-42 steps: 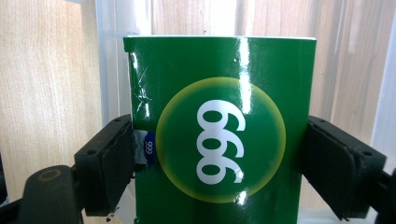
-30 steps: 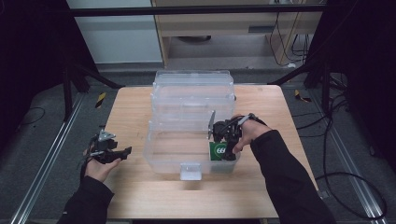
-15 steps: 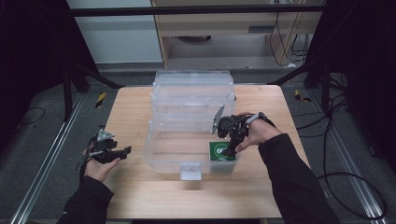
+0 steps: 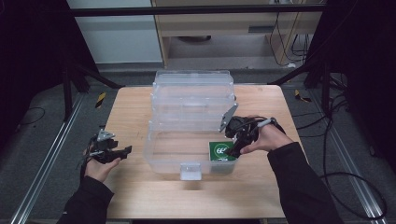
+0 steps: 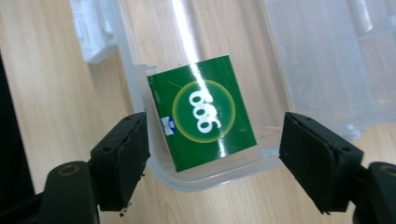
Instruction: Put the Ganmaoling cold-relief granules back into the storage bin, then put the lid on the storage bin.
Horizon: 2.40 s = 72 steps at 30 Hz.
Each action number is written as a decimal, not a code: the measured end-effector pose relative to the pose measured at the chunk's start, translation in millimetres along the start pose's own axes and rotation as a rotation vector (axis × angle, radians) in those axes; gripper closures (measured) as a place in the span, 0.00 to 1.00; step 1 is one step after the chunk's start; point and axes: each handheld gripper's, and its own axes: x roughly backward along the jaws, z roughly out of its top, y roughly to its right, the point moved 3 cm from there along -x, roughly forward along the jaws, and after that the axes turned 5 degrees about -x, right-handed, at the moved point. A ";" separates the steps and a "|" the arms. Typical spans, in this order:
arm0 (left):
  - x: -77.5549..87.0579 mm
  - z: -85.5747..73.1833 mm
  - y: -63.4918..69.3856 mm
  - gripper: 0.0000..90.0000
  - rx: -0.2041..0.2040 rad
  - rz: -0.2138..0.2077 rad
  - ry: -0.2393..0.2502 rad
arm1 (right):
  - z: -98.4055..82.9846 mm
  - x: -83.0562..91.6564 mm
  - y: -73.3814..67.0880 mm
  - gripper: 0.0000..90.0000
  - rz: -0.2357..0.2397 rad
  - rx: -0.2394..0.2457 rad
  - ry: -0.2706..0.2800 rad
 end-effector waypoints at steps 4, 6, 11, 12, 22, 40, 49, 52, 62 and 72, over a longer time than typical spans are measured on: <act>-0.1 -0.2 -0.1 0.36 0.001 0.001 0.000 | -0.2 -0.7 -3.0 0.31 0.033 -0.055 0.067; -0.1 -0.2 0.3 0.37 0.000 0.001 0.000 | -1.1 -2.6 -4.2 0.32 0.032 -0.057 0.078; 0.4 0.5 0.9 0.37 0.002 -0.002 0.004 | -4.4 -6.4 -8.9 0.32 0.060 -0.066 0.105; 0.2 0.5 0.8 0.37 0.002 -0.001 0.004 | -4.9 -6.8 -10.2 0.32 0.062 -0.070 0.104; 2.3 1.3 0.4 0.37 0.005 0.002 0.011 | 1.5 -18.5 -23.2 0.20 0.128 -0.062 0.087; 5.1 4.5 0.0 0.37 0.004 0.014 0.019 | 22.1 -46.3 -36.2 0.43 0.160 0.022 0.086; 7.5 5.4 1.4 0.37 -0.007 0.009 0.031 | 32.3 -60.2 -47.5 0.50 0.181 0.077 0.054; 10.1 6.8 0.5 0.37 -0.002 0.010 0.045 | 36.8 -67.2 -50.8 0.51 0.189 0.088 0.036; 12.7 8.7 -0.3 0.37 -0.006 0.009 0.053 | 38.8 -78.3 -52.7 0.57 0.217 0.076 -0.012; 19.3 14.4 2.1 0.38 -0.018 0.013 0.077 | 38.2 -86.8 -53.4 0.62 0.233 0.071 -0.059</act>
